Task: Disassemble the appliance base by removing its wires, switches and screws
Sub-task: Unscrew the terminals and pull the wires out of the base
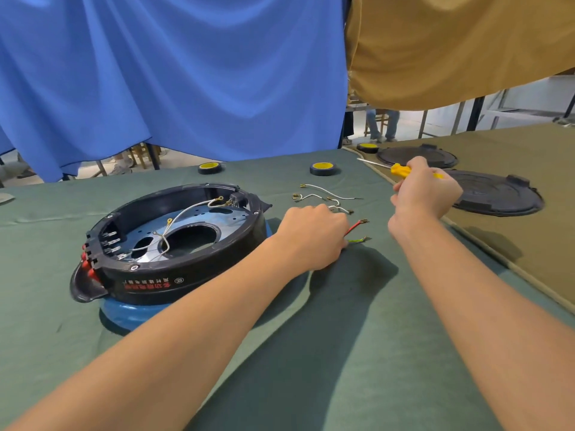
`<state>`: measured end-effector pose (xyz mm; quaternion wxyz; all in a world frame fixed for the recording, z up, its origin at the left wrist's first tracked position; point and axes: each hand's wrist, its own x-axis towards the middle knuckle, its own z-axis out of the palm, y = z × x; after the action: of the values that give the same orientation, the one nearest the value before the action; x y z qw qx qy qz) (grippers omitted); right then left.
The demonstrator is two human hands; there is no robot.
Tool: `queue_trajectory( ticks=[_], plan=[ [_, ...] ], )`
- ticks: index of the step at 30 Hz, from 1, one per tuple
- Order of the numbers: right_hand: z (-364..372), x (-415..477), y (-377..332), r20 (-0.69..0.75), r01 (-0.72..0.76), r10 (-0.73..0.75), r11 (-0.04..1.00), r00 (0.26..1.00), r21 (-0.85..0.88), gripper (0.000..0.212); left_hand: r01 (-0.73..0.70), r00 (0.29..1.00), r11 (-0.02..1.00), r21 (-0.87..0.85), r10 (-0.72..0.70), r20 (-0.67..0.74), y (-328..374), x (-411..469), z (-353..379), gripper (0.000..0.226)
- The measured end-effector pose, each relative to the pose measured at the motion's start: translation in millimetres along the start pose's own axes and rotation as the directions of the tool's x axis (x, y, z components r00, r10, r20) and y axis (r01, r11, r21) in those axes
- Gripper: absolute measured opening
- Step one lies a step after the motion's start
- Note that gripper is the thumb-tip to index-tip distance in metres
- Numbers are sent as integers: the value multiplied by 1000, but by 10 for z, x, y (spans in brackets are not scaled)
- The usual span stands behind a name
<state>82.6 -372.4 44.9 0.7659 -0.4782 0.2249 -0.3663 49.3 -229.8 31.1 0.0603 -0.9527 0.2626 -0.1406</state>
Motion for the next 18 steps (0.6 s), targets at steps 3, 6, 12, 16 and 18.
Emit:
queue_trajectory(
  ticks=[3,6,12,16,18],
  plan=[
    [19,-12,30,22,10,-10,1000,1000,-7,26,7,999,1000,0,-7,-31,-18,17,31,29],
    [50,-54,67,58,36,-34,999,998,-39,26,-2,999,1000,20,3,-37,-64,1,7,32],
    [98,-163,115,143,118,-99,985,985,-130,21,-41,994,998,-37,37,-106,-344,-54,-351,25],
    [139,-290,133,222,177,-138,970,965,-168,21,30,996,997,-75,-36,-76,-767,-178,-552,24],
    [166,-368,139,272,203,-151,963,950,-176,21,112,991,986,-126,-121,-63,-1011,-254,-546,26]
  ],
)
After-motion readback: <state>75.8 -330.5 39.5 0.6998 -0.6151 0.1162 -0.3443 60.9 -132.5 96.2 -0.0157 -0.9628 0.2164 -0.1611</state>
